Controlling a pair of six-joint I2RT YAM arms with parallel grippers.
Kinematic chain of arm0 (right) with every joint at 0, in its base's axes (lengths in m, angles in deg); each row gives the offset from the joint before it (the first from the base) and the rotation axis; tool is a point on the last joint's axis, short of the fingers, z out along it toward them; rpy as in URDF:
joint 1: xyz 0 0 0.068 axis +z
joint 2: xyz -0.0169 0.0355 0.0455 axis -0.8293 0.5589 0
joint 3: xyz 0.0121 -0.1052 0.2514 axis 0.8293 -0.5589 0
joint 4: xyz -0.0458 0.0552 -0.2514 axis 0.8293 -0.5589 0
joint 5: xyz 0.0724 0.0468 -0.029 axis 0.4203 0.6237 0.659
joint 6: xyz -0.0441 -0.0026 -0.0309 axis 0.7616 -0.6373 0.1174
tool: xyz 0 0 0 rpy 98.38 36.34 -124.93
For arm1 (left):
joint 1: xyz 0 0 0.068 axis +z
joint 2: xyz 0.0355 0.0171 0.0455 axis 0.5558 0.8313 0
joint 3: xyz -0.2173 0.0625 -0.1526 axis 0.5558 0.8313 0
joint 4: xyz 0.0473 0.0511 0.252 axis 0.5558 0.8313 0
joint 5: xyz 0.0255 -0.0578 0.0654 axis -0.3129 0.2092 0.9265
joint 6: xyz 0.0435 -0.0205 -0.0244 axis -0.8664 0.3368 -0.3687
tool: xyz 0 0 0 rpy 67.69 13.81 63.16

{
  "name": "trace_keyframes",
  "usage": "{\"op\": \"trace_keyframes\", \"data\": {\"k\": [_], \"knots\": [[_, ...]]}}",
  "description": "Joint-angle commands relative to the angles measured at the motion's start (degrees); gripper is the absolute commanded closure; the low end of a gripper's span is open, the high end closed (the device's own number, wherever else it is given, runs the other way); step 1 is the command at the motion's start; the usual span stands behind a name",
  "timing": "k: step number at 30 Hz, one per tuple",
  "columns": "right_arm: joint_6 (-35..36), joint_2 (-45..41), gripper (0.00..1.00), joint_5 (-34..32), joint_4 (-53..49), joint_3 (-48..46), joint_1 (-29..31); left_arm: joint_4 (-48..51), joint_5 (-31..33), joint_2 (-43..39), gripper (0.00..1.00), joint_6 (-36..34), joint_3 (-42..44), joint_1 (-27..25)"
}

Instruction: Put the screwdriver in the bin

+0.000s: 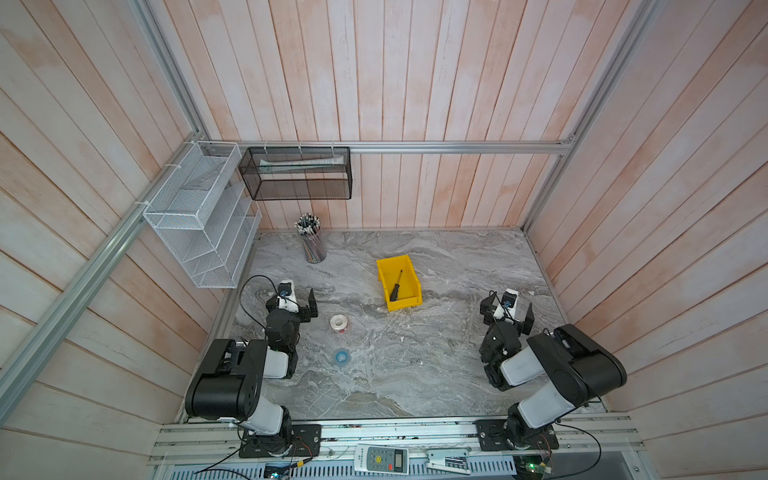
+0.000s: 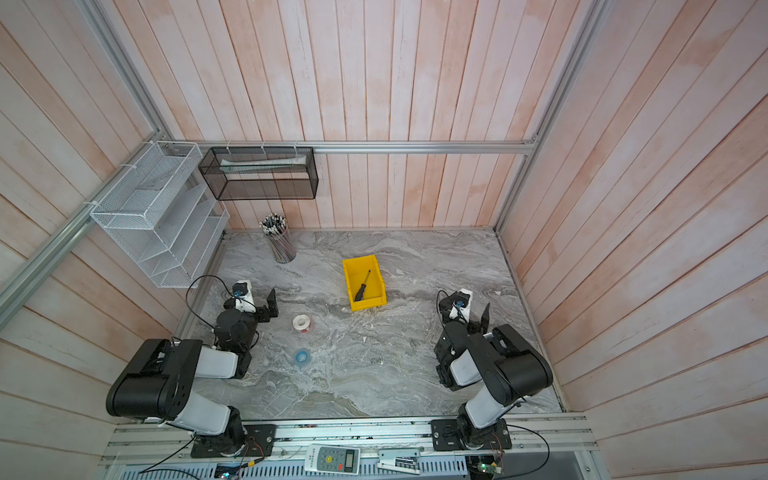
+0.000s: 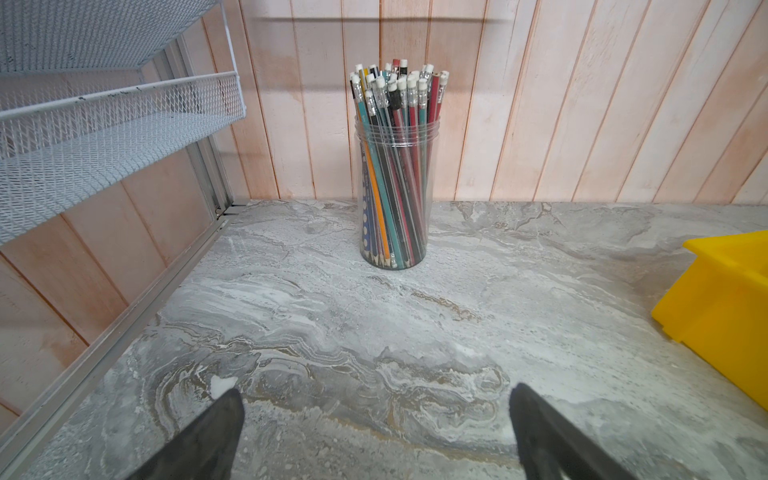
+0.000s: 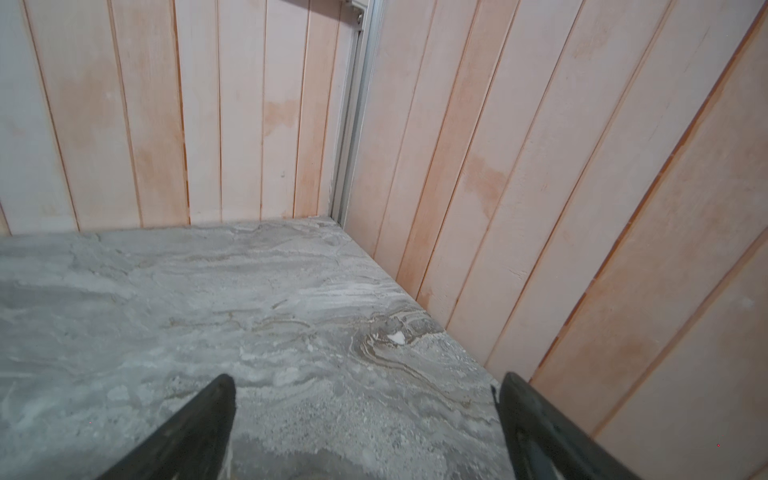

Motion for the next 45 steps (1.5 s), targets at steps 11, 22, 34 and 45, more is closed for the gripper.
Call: {"op": "trace_keyframes", "data": {"k": [11, 22, 34, 45], "knots": [[-11.45, -0.13, 0.02, 27.01, -10.99, 2.82, -11.98, -0.23, -0.75, -0.05, 0.0, -0.65, -0.97, 0.31], [-11.99, -0.68, 0.02, 27.11, -12.43, 2.99, -12.05, -0.2, -0.74, -0.07, 0.0, -0.66, -0.84, 0.28], [-11.95, -0.62, 0.02, 27.27, -12.48, 3.2, -12.05, -0.24, -0.74, -0.04, 0.0, -0.64, -0.86, 0.35], [-12.07, -0.67, 0.02, 27.62, -12.45, 3.24, -12.21, -0.19, -0.74, -0.06, 0.0, -0.73, -0.84, 0.35]]}}
